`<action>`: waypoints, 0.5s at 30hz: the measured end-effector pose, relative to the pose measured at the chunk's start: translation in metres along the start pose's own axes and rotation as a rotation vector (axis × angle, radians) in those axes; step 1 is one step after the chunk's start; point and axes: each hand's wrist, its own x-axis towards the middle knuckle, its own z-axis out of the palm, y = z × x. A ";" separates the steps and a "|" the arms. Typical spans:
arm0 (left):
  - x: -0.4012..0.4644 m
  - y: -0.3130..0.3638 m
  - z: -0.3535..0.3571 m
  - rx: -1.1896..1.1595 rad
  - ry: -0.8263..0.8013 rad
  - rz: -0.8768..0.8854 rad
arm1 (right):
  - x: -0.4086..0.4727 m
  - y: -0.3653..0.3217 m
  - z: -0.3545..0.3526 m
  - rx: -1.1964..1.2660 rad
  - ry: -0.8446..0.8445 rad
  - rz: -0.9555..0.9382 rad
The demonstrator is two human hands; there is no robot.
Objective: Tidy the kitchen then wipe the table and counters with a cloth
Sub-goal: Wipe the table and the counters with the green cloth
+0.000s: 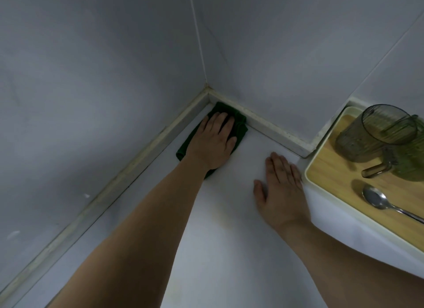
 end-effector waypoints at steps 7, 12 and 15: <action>-0.014 0.000 0.007 -0.008 0.006 0.001 | 0.003 0.000 -0.003 -0.015 -0.021 0.007; -0.051 -0.003 0.012 0.002 -0.008 0.011 | 0.004 -0.001 -0.005 -0.041 -0.054 0.016; -0.084 -0.006 0.015 -0.020 0.000 -0.011 | 0.005 0.000 -0.004 -0.059 -0.059 0.020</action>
